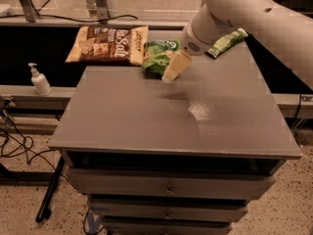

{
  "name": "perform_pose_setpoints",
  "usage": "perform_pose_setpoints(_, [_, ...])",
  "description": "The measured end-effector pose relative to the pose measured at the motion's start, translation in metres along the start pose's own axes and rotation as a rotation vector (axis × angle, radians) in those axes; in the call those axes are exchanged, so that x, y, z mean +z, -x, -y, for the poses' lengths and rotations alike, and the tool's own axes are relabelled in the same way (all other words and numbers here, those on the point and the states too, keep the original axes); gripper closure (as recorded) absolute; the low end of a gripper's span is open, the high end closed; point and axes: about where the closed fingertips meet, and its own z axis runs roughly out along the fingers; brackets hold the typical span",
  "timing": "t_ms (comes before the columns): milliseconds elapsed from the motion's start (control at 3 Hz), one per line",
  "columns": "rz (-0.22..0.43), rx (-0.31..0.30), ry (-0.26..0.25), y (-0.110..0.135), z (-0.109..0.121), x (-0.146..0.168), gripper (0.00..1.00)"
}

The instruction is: Move green rice chip bag near brown chip bag

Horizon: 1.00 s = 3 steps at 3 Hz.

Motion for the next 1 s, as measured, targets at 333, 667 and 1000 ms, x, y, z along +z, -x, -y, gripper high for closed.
perform_pose_setpoints(333, [0.033,0.008,-0.031,-0.031,-0.001,-0.054,0.00])
perform_pose_setpoints(667, [0.085,-0.003,-0.061,-0.073,0.003,-0.123,0.00])
perform_pose_setpoints(1000, [0.085,-0.003,-0.061,-0.073,0.003,-0.123,0.00])
